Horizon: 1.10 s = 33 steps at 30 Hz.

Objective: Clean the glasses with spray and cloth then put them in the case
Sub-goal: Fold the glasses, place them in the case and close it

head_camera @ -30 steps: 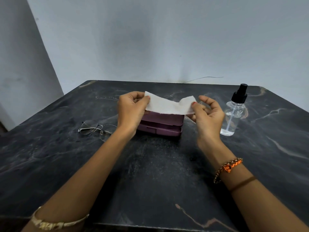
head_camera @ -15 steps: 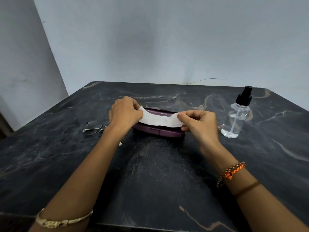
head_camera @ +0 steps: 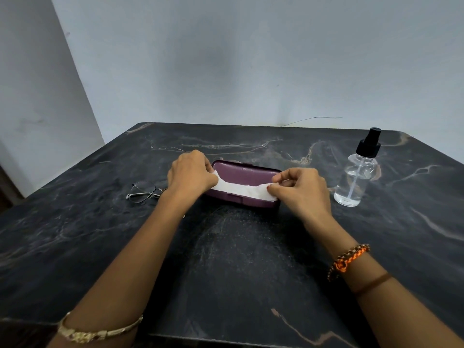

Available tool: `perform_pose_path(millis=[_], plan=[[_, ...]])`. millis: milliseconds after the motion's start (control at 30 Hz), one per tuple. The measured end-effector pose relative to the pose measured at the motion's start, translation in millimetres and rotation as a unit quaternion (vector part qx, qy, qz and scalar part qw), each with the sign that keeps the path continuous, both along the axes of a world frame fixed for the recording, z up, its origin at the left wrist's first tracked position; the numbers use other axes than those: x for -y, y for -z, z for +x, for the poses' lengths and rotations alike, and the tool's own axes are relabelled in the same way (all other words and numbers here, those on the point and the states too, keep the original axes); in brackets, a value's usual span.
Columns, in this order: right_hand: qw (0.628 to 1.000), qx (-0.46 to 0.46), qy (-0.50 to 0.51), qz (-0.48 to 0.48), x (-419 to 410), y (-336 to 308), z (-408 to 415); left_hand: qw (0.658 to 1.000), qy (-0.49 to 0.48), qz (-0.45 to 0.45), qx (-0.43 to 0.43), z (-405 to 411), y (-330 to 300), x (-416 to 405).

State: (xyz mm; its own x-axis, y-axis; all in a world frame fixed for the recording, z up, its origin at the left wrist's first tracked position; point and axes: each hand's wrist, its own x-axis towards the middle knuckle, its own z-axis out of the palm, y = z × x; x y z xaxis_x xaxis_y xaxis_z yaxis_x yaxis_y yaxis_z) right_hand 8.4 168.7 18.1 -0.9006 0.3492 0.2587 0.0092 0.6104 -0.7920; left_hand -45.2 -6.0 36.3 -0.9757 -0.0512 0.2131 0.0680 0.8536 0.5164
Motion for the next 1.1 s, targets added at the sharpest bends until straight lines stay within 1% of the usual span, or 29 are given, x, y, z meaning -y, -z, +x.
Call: perform_pose_path(millis=[200, 300, 533, 1000, 1100], plan=[[0.999, 0.002, 0.0, 0.051, -4.0, -0.4, -1.0, 1.0, 0.025, 0.003, 0.012, 0.1, 4.6, -5.0], [0.999, -0.001, 0.004, 0.049, -7.4, -0.4, -2.2, 0.999, 0.032, 0.009, 0.014, -0.3, 6.0, -8.2], [0.999, 0.002, 0.008, 0.047, -11.8, 0.2, -4.1, 0.999, 0.035, -0.015, 0.015, 3.0, 5.5, -11.4], [0.995, 0.022, 0.002, 0.093, -13.9, 1.6, -4.5, 0.998, 0.052, -0.021, 0.021, 6.3, 7.6, -14.3], [0.991, 0.036, -0.002, 0.126, -13.9, 0.9, -4.7, 0.998, 0.055, -0.019, 0.023, 8.0, 6.2, -13.9]])
